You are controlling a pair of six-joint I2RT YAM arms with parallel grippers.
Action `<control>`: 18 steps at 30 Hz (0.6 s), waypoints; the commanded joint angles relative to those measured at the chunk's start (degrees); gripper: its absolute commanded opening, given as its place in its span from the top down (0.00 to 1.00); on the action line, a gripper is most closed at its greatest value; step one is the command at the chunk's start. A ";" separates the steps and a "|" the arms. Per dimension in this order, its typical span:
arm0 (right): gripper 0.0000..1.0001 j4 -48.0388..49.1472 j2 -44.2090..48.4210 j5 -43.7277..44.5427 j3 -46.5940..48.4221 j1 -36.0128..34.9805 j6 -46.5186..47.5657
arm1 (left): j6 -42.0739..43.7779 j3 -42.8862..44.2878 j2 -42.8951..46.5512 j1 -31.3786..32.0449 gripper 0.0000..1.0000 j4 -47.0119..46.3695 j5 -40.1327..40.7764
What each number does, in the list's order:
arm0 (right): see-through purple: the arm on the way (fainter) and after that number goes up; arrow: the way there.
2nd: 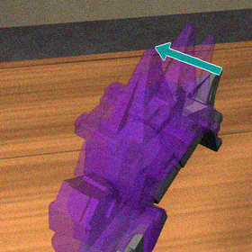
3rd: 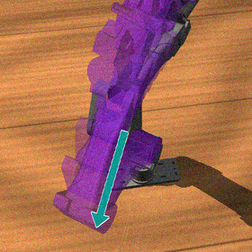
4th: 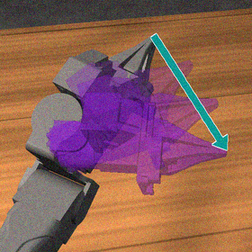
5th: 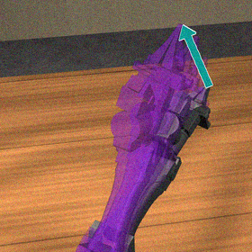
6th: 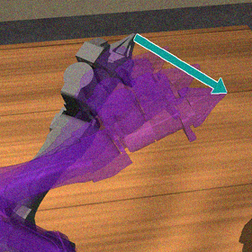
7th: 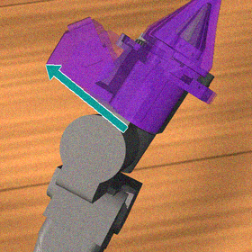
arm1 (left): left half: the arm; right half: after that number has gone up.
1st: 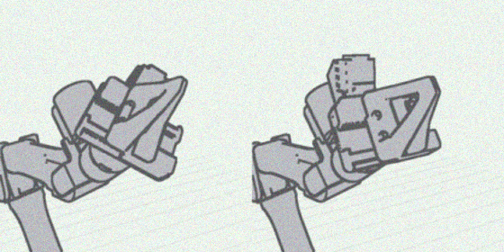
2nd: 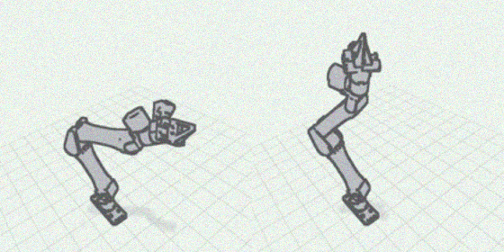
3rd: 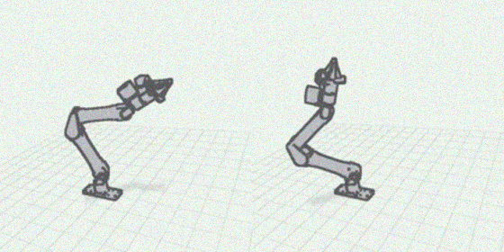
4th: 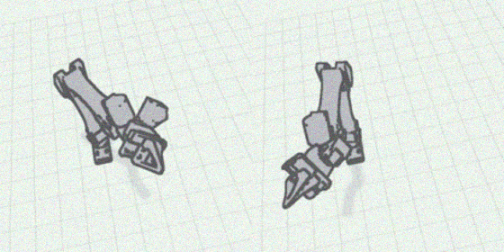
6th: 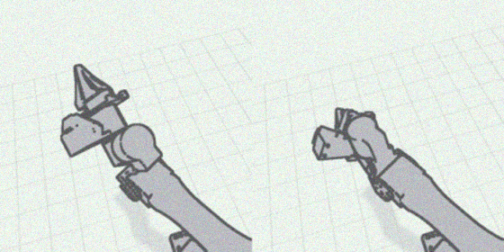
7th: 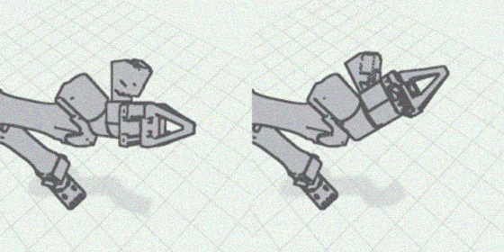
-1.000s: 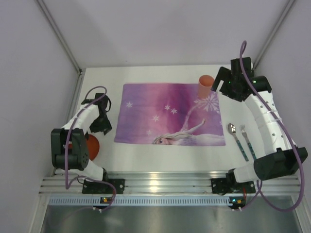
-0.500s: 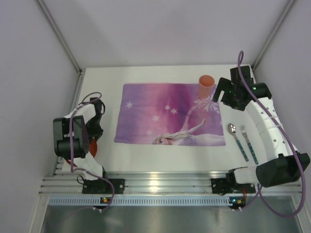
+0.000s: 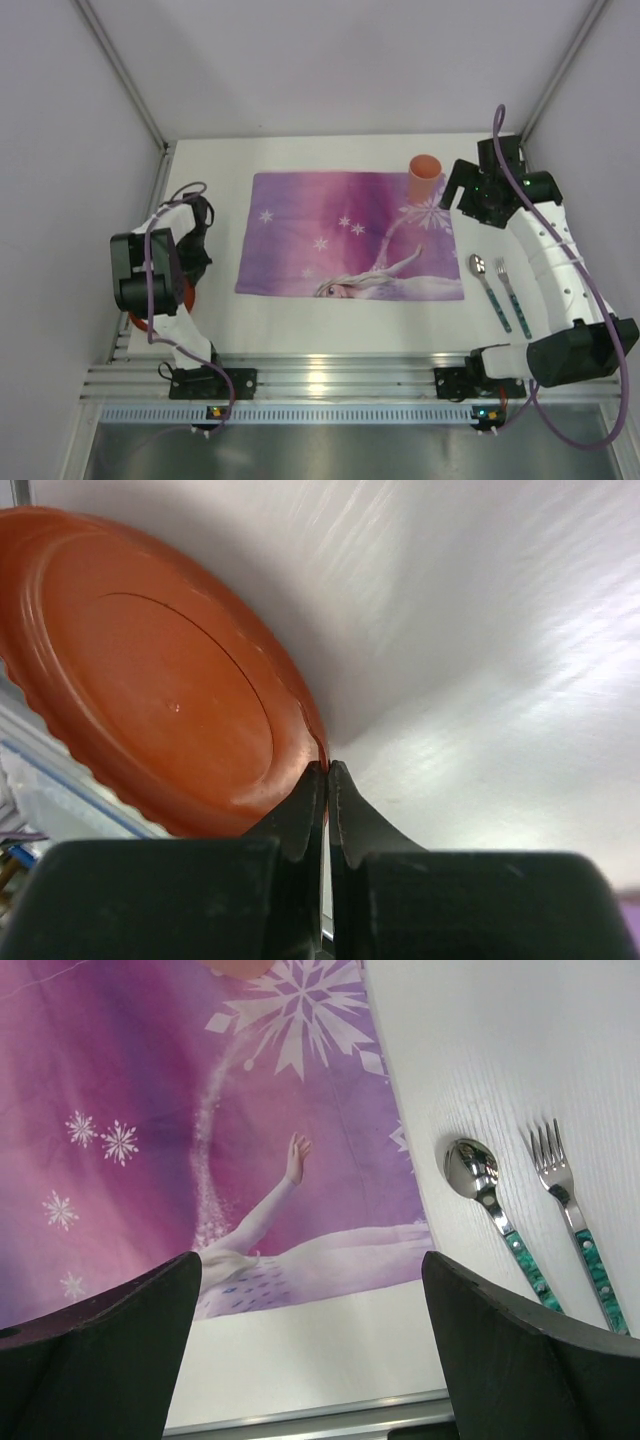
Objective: Set the dinner table for one person
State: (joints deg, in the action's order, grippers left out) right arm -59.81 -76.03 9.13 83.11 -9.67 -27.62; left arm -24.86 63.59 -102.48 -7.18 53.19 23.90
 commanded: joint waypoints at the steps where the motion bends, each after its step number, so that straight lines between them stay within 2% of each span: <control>1: 0.08 0.40 2.90 -1.65 1.17 0.53 0.11 | 0.43 7.67 4.91 0.67 1.00 3.05 -3.86; 3: 0.08 0.31 3.52 -2.53 1.88 0.62 -0.16 | -0.45 14.08 5.97 2.60 1.00 6.20 -5.35; 5: 0.08 -0.13 4.13 -2.80 2.66 0.62 -0.42 | -2.28 21.44 5.45 7.17 1.00 8.50 -5.18; 8: 0.06 -1.62 4.92 -2.71 3.55 0.62 -0.68 | -5.79 30.93 3.09 17.35 1.00 10.97 -4.04; 10: 0.06 -2.50 5.45 -2.54 3.46 0.79 -0.95 | -8.08 35.26 1.06 23.75 1.00 11.93 -6.39; 16: 0.04 -6.63 9.75 -0.86 1.45 2.72 -0.69 | -13.98 51.08 -12.11 38.96 1.00 11.41 -10.36; 18: 0.04 -8.56 12.12 0.10 0.74 3.87 -0.51 | -14.51 57.59 -18.18 41.71 1.00 11.76 -12.03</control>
State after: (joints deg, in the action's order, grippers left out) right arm -64.40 -68.01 7.27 83.64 -7.42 -28.18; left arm -36.14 115.90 -113.89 31.38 61.43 14.90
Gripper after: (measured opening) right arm 0.958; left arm 0.020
